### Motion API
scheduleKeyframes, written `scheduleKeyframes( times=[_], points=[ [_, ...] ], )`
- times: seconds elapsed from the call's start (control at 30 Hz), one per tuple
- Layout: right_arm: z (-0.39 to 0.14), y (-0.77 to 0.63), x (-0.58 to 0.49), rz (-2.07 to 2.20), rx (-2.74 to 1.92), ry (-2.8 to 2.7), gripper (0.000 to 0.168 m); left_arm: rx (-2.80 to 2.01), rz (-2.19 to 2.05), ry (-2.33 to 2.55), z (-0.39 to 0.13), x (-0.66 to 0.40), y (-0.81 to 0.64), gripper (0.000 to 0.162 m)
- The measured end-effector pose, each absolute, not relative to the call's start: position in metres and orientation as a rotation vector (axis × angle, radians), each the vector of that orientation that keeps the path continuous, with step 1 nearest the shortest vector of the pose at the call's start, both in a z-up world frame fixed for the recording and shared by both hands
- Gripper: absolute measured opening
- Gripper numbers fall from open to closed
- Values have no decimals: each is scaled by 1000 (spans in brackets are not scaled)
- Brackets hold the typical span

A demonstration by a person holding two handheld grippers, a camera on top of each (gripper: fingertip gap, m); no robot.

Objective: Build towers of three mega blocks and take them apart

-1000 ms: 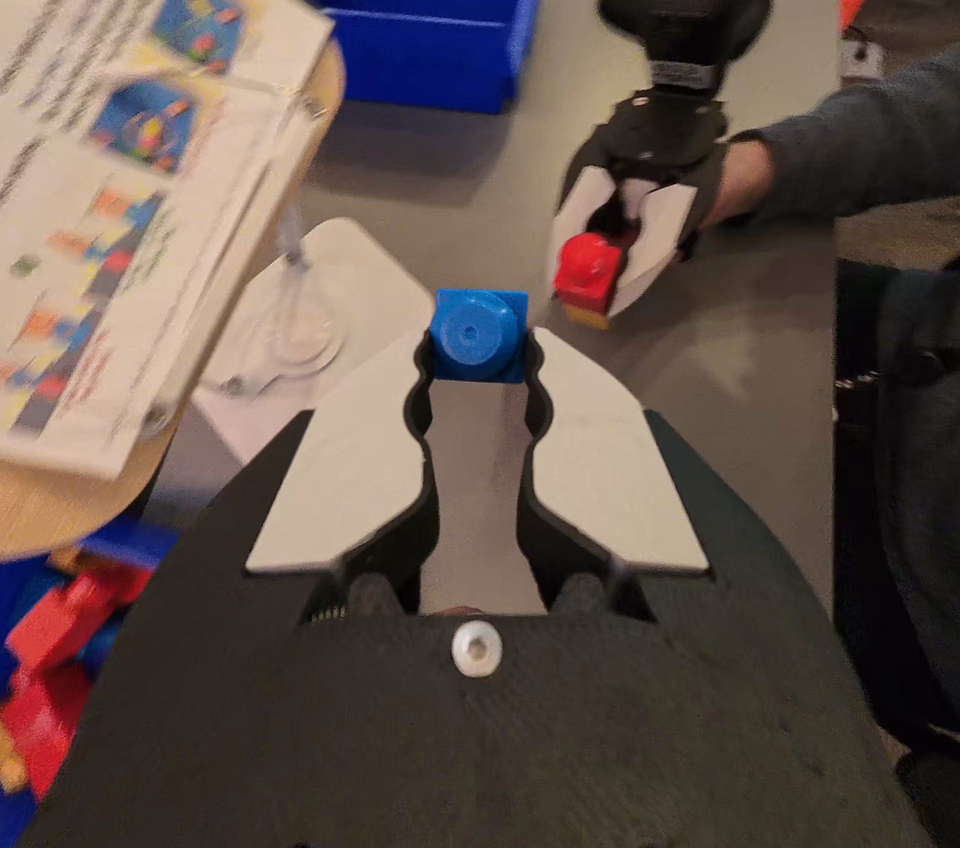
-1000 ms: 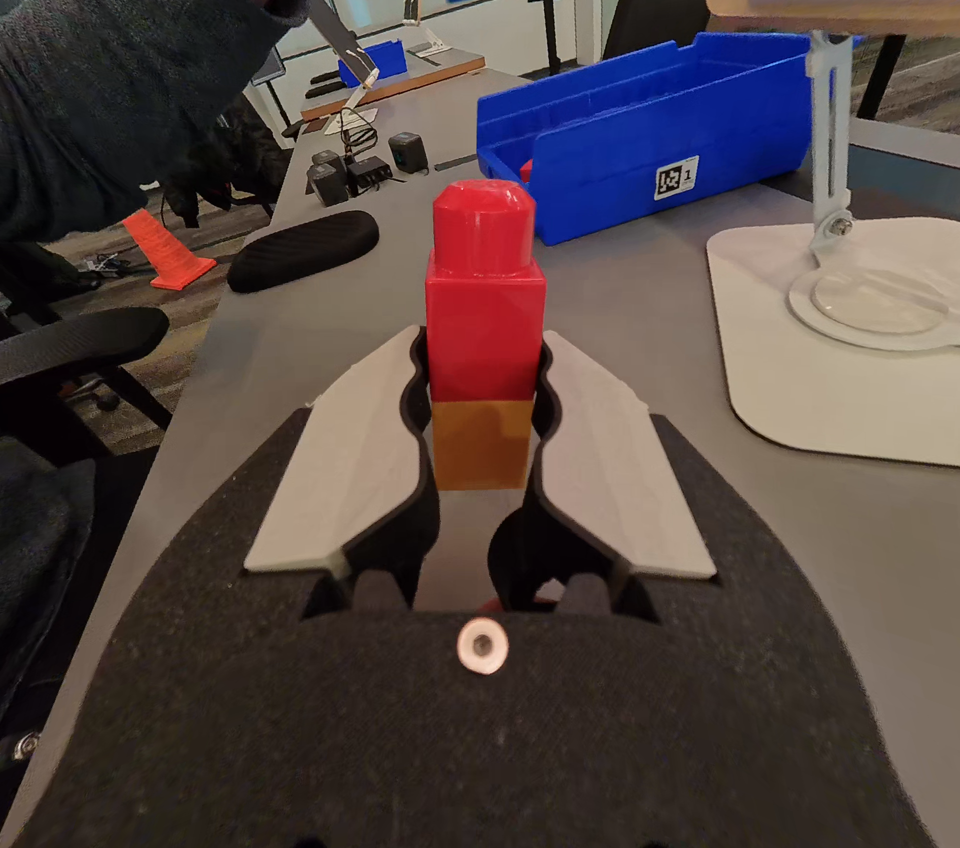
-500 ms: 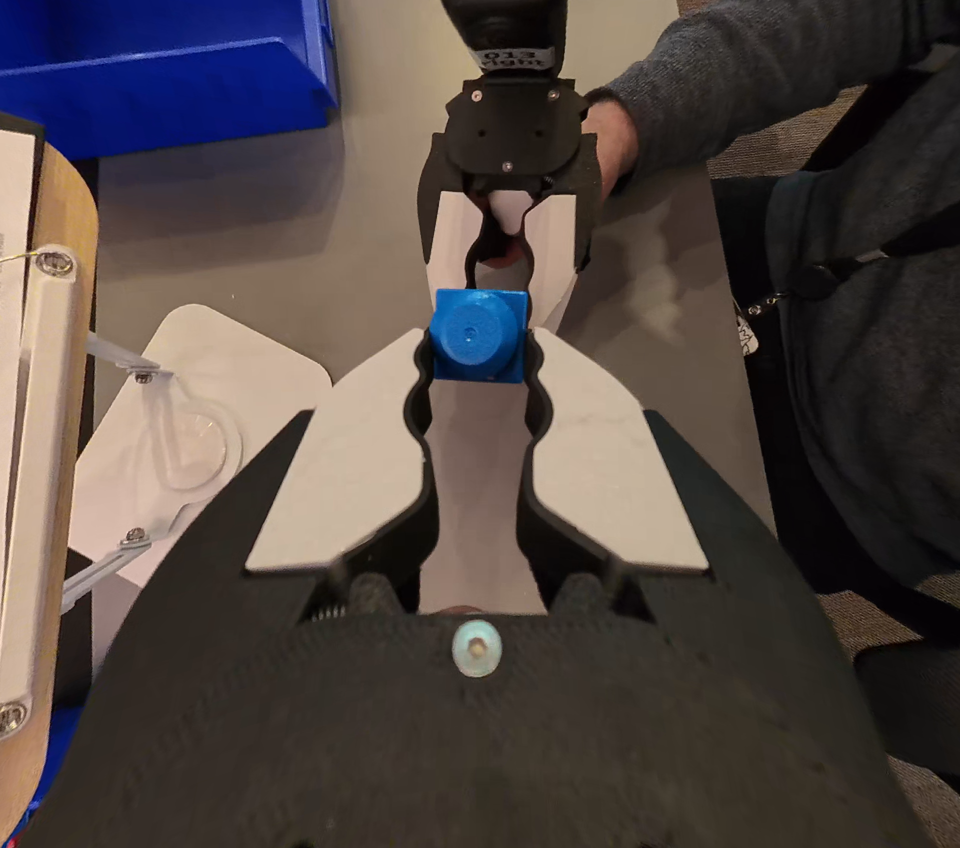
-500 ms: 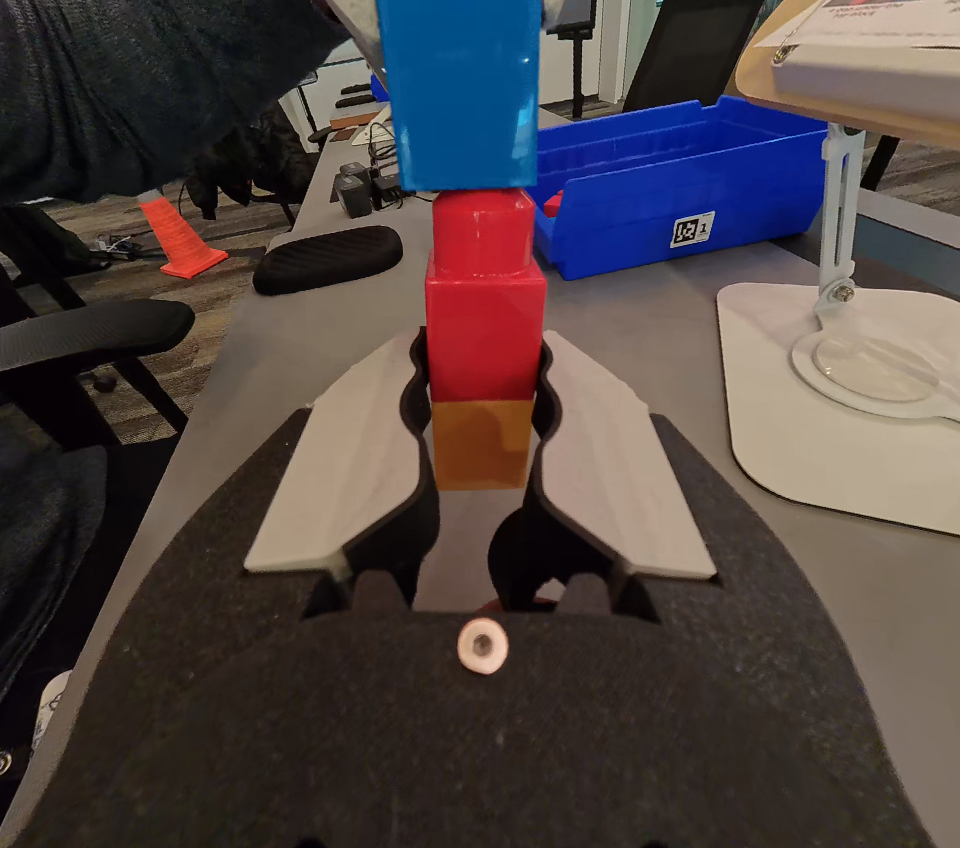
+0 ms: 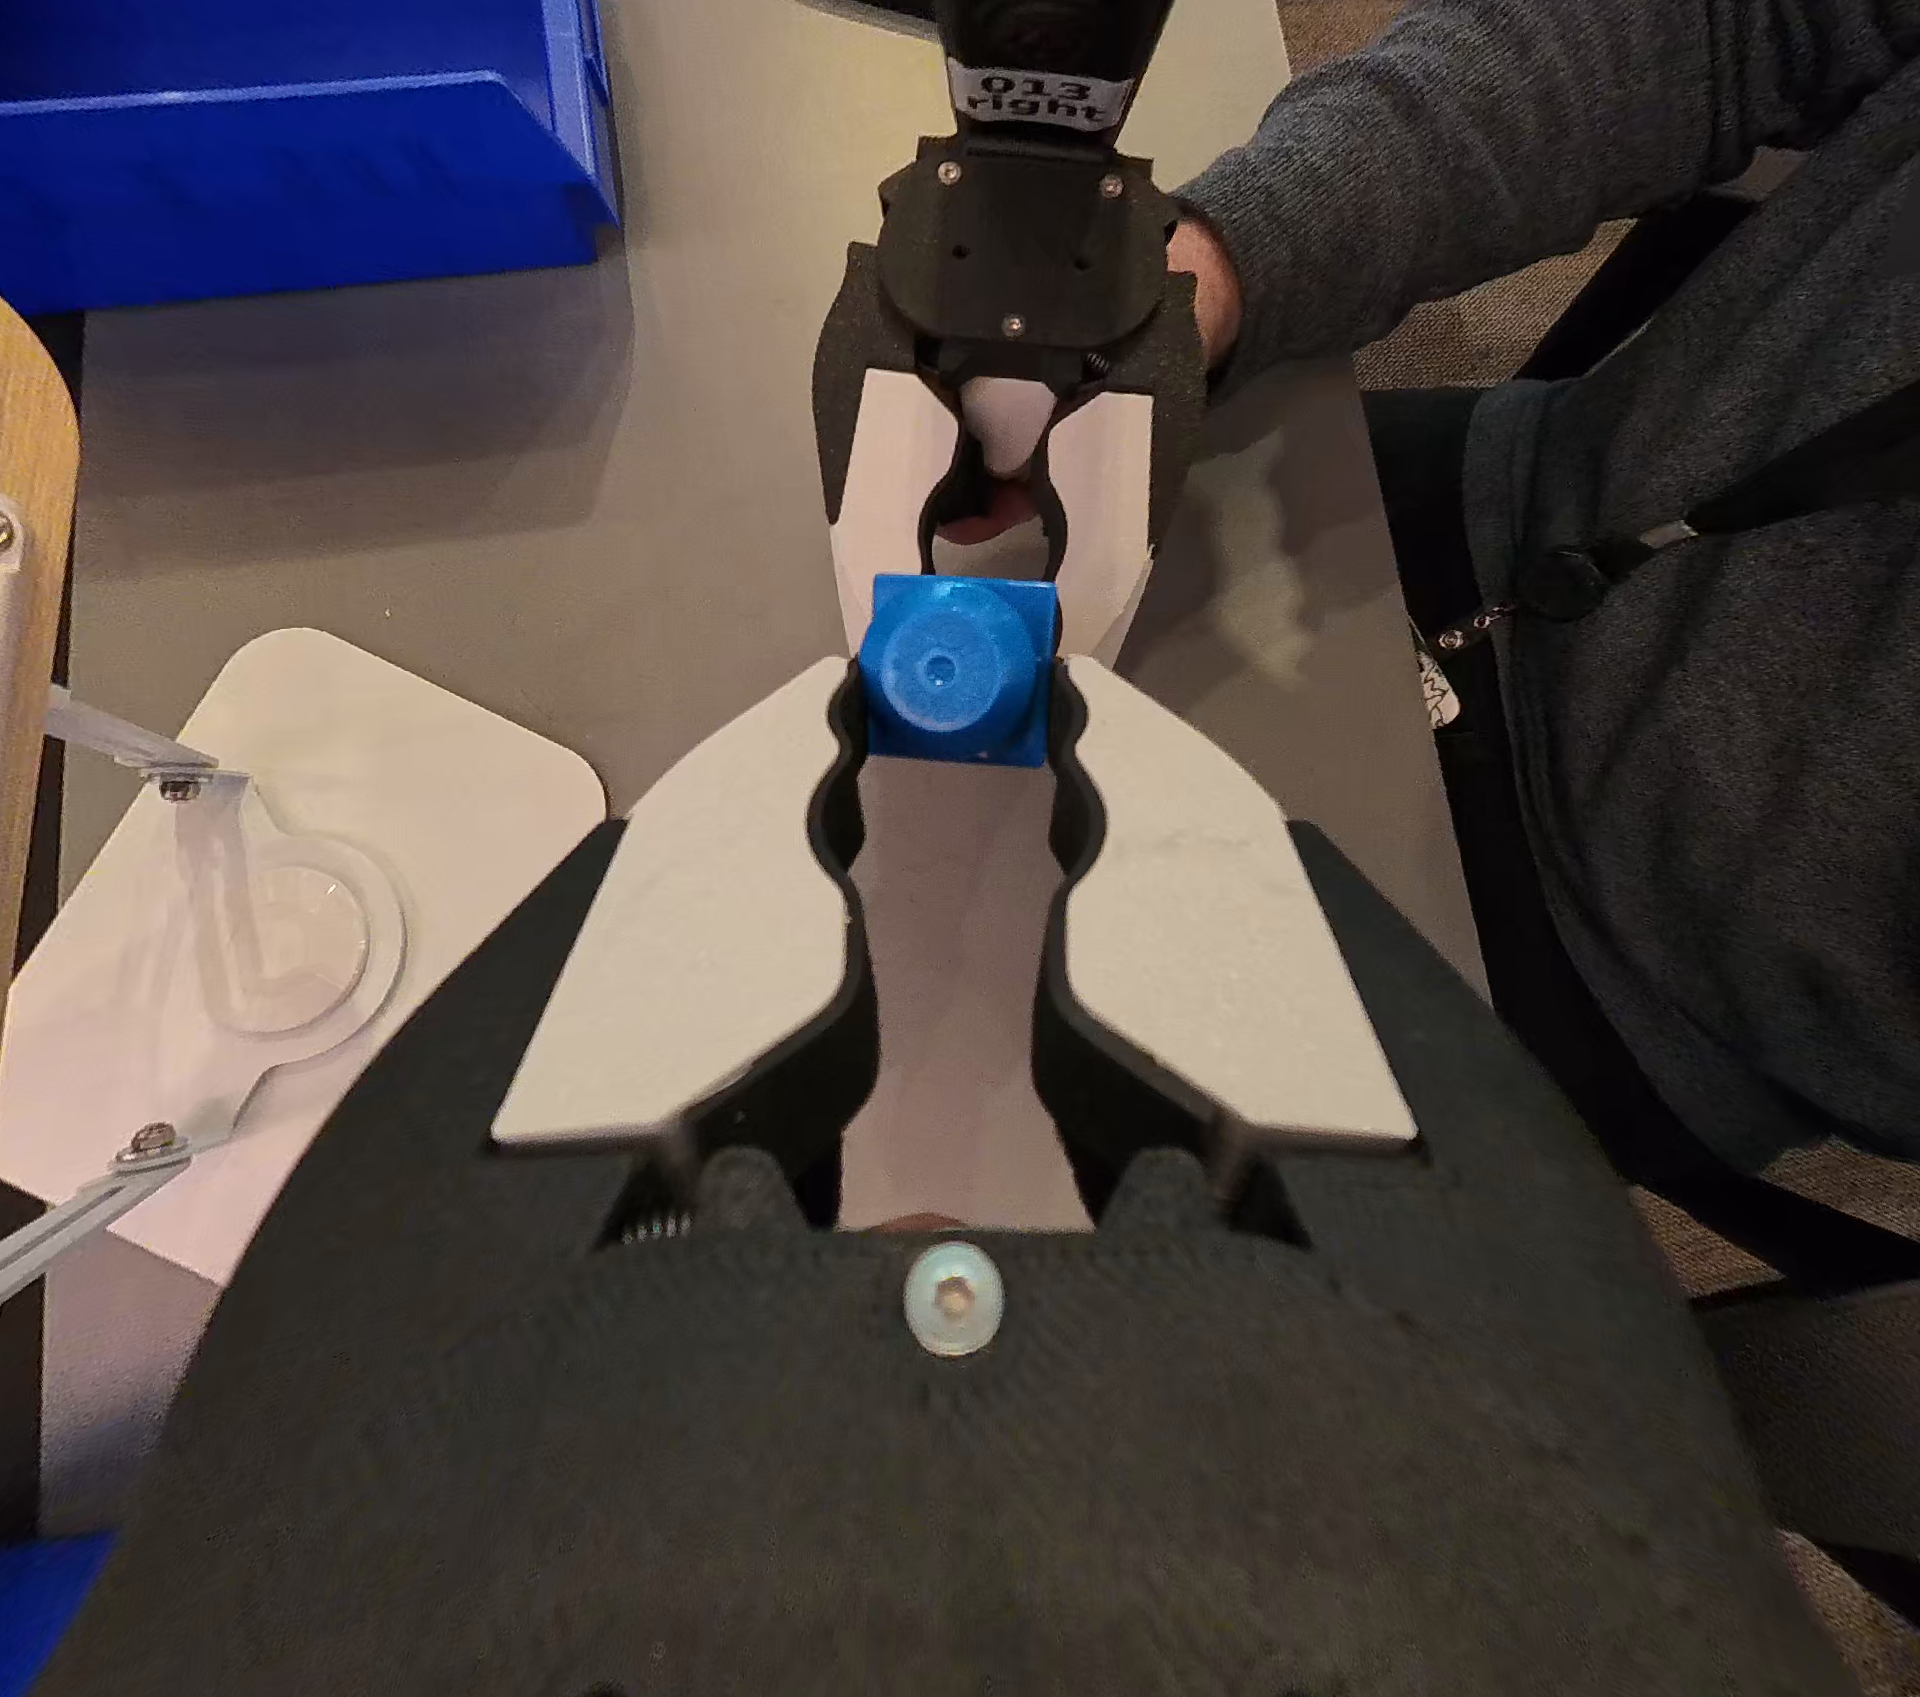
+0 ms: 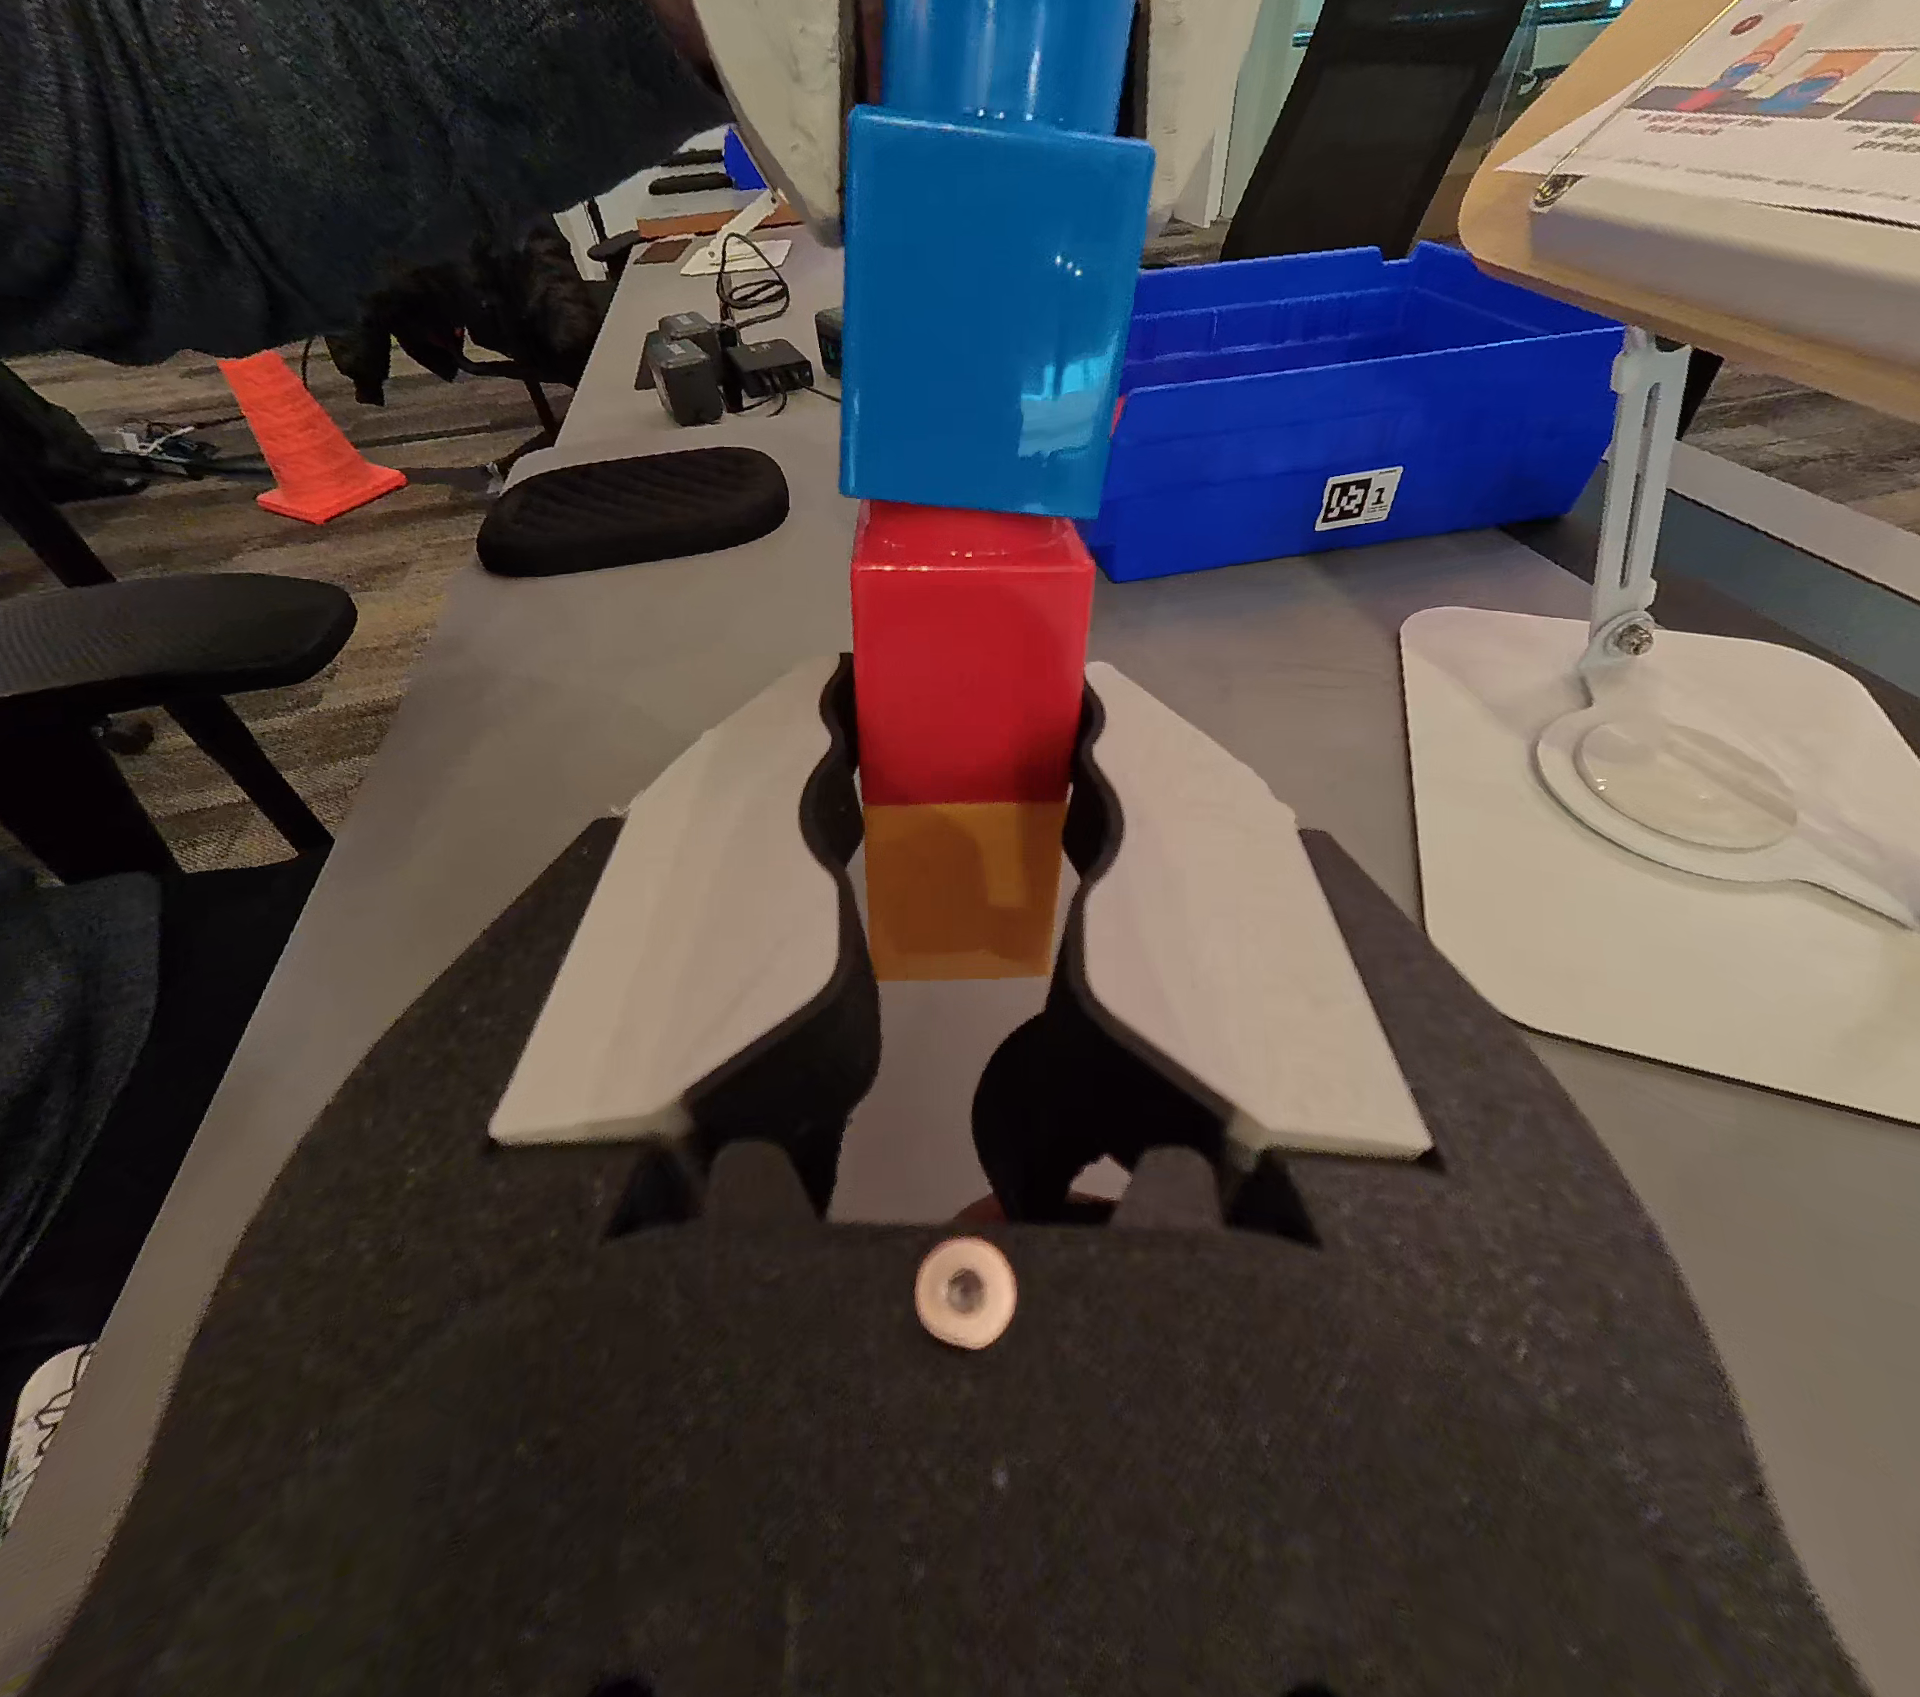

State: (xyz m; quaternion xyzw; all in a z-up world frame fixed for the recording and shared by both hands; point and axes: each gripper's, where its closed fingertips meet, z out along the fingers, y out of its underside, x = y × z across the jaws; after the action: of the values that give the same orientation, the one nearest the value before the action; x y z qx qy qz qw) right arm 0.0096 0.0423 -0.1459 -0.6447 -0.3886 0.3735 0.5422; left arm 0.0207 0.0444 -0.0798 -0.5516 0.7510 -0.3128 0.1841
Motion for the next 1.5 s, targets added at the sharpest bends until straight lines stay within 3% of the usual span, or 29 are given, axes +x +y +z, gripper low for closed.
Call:
scheduleKeyframes(
  times=[1.5],
  points=[
    [-154,44,11,854,-1578,-916,35,-1561,-836,2079,-95,16,47,32]
  ],
)
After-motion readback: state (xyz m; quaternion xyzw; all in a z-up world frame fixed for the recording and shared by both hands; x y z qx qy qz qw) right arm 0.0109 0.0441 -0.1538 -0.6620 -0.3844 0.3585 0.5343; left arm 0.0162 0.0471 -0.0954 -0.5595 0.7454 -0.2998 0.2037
